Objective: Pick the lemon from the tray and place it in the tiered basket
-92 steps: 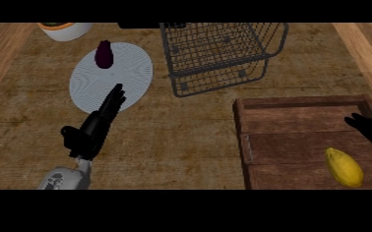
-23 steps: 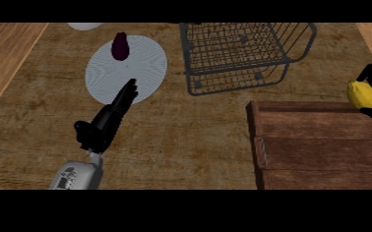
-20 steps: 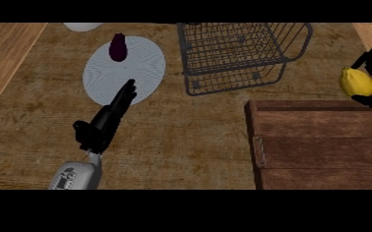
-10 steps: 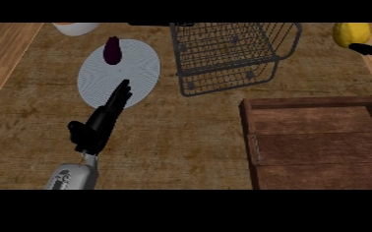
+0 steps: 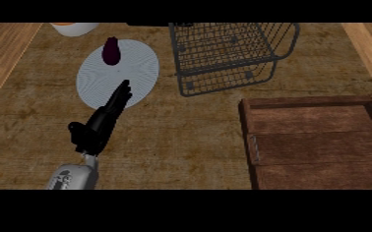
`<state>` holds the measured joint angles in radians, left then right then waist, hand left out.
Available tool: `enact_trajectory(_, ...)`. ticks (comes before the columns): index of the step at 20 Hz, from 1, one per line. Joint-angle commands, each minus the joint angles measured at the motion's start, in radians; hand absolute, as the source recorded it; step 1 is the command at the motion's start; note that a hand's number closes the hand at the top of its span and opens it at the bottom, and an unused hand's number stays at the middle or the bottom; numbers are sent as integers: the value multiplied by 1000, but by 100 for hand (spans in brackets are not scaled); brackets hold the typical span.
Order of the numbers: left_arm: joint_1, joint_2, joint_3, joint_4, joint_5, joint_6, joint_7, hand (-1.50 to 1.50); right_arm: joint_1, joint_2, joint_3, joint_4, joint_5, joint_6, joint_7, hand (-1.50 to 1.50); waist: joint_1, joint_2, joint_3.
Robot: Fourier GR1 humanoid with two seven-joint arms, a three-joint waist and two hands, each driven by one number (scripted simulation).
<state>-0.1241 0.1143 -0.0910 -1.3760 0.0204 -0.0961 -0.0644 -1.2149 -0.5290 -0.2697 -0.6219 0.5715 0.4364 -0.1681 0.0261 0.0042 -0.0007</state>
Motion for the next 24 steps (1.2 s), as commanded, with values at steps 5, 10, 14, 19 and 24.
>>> enact_trajectory(5,-25,-11,15,62,3,-16,-40,0,-176,160,9,108,6,-93,150,150,0,4,0)
enact_trajectory(10,-37,7,18,32,1,-26,-9,0,-240,227,48,204,50,-127,149,150,18,9,0)
enact_trajectory(14,3,-22,-5,2,-15,-4,-19,0,-248,282,45,258,55,-183,136,150,23,10,0)
enact_trajectory(19,-5,1,14,8,-3,-33,-25,0,-266,297,43,320,62,-204,102,150,25,13,0)
enact_trajectory(24,12,-3,12,-2,-12,-25,-20,0,-264,396,18,342,27,-227,130,150,18,10,0)
